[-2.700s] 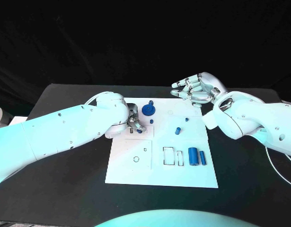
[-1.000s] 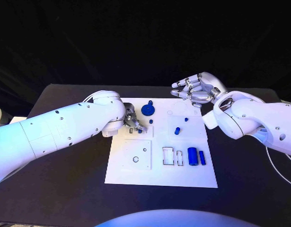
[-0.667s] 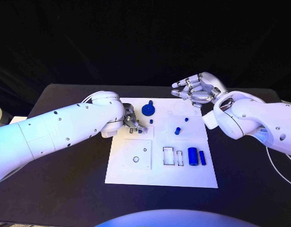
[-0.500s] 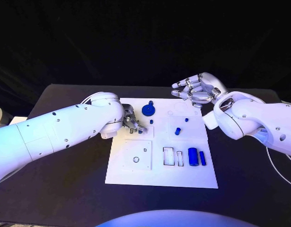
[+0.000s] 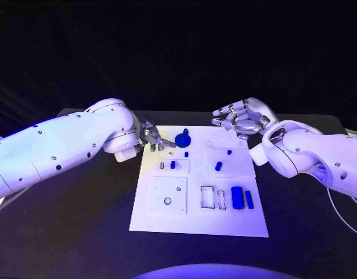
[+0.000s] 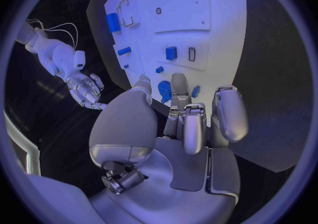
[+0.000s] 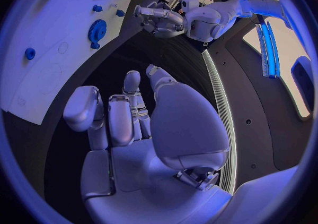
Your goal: Assemble the parts on the task board
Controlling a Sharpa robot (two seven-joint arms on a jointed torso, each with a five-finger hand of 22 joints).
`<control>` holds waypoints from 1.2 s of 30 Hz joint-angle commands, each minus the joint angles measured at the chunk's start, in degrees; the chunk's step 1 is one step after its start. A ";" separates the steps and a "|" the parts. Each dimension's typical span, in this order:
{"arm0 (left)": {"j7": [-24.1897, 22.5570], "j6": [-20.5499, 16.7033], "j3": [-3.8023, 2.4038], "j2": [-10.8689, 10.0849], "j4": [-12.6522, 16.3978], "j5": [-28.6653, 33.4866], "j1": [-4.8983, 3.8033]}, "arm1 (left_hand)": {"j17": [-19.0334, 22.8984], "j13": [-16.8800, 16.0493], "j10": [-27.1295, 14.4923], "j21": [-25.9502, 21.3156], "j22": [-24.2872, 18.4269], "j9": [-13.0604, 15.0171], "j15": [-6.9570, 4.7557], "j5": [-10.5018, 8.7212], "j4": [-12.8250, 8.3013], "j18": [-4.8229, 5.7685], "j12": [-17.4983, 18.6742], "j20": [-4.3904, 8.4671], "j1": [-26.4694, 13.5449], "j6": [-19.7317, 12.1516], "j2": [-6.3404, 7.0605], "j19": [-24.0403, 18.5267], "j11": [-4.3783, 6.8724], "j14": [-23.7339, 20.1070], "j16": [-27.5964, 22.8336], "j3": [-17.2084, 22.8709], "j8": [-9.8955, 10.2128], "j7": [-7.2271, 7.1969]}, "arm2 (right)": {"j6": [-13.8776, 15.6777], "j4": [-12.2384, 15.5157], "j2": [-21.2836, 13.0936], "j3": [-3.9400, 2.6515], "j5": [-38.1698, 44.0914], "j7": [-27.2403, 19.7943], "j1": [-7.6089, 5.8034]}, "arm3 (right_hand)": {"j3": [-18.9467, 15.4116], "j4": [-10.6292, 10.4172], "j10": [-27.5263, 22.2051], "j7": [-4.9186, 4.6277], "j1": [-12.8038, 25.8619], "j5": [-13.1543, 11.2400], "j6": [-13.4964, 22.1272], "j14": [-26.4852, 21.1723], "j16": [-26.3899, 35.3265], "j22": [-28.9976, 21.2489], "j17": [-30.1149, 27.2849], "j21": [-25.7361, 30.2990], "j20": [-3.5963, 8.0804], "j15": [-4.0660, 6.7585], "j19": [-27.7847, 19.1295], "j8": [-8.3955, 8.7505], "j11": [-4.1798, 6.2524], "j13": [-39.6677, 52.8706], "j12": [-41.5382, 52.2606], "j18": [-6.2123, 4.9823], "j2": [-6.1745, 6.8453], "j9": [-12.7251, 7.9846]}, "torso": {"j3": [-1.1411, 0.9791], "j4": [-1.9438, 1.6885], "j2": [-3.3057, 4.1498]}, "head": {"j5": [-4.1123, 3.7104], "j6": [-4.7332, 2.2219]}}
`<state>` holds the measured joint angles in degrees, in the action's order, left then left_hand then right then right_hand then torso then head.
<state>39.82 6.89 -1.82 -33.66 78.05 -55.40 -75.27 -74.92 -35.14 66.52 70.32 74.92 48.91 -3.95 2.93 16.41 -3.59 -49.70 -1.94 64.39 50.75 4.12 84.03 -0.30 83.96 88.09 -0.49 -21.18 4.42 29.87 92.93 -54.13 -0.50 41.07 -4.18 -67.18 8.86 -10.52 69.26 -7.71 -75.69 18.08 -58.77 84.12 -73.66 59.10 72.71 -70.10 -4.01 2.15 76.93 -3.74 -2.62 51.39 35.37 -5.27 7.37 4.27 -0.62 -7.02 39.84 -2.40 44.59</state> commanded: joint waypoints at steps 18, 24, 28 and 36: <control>-5.02 6.96 1.41 5.95 -14.23 -12.75 -1.78 | -15.08 -4.86 3.02 4.16 7.03 -12.13 0.81 -0.01 0.25 0.36 -5.33 -0.97 4.54 2.35 -2.39 1.98 -0.43 6.04 1.91 -4.41 5.15 0.83 | -0.57 -0.62 0.43 0.01 0.44 -0.54 0.32 | -0.31 0.03 -0.10 0.12 0.17 0.39 -0.22 1.90 0.14 0.04 0.09 0.13 -0.03 -0.25 0.12 -0.23 0.14 -0.07 0.34 -0.80 -0.32 0.07 | 0.28 0.13 0.34 | 0.65 -0.58; -6.18 7.07 1.65 7.61 -16.19 -12.91 -1.62 | -15.08 -6.77 4.27 5.86 7.98 -12.87 0.69 -0.02 0.21 0.70 -6.97 -0.85 4.32 3.06 -3.52 2.51 -0.26 6.04 1.91 -4.89 4.91 0.65 | -0.63 -0.69 0.71 0.01 0.48 -0.59 0.35 | -0.36 0.00 -0.10 0.12 0.20 0.44 -0.21 1.90 0.17 0.00 0.06 0.16 -0.03 -0.25 0.12 -0.23 0.15 -0.10 0.33 -0.81 -0.36 0.07 | 0.30 0.16 0.34 | 0.71 -0.46; -6.25 7.90 1.82 8.58 -17.14 -12.53 -1.46 | -15.08 -8.64 5.46 7.02 8.64 -13.16 0.54 -0.02 0.15 0.93 -8.50 -0.74 4.59 4.06 -4.41 2.85 -0.03 6.04 1.91 -5.05 4.48 0.37 | -0.66 -0.72 0.86 0.01 0.52 -0.60 0.36 | -0.37 0.00 -0.09 0.12 0.20 0.45 -0.21 1.90 0.17 0.00 0.06 0.16 -0.03 -0.25 0.12 -0.23 0.15 -0.08 0.37 -0.81 -0.37 0.07 | 0.30 0.19 0.38 | 0.73 -0.41; -5.29 10.25 2.15 10.37 -19.34 -11.42 -0.69 | -15.08 -10.26 7.17 9.42 9.98 -12.81 0.09 0.00 -0.07 1.40 -10.00 -0.36 5.44 6.59 -5.76 3.48 0.68 6.04 1.91 -4.67 3.26 -0.49 | -0.72 -0.75 1.07 0.01 0.60 -0.61 0.36 | -0.37 0.00 -0.08 0.12 0.20 0.46 -0.21 1.90 0.17 0.00 0.06 0.16 -0.03 -0.25 0.12 -0.23 0.15 -0.07 0.39 -0.80 -0.37 0.07 | 0.23 0.15 0.34 | 0.63 -0.34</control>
<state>34.85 14.63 0.33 -23.51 58.91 -66.99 -76.03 -74.91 -45.39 73.27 79.67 74.91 36.08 -3.39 2.93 16.53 -2.69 -59.46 -2.68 69.85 57.05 -1.11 84.09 0.47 83.98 89.83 -5.16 -17.71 3.85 29.87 92.16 -53.15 -0.49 41.14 -4.25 -66.87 8.87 -10.52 69.31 -7.71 -75.69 18.32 -58.77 84.12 -73.66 59.11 72.71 -70.11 -4.01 2.15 76.93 -3.74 -2.68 51.35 35.37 -5.28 7.38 4.27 -0.34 -6.84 40.20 -1.74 44.25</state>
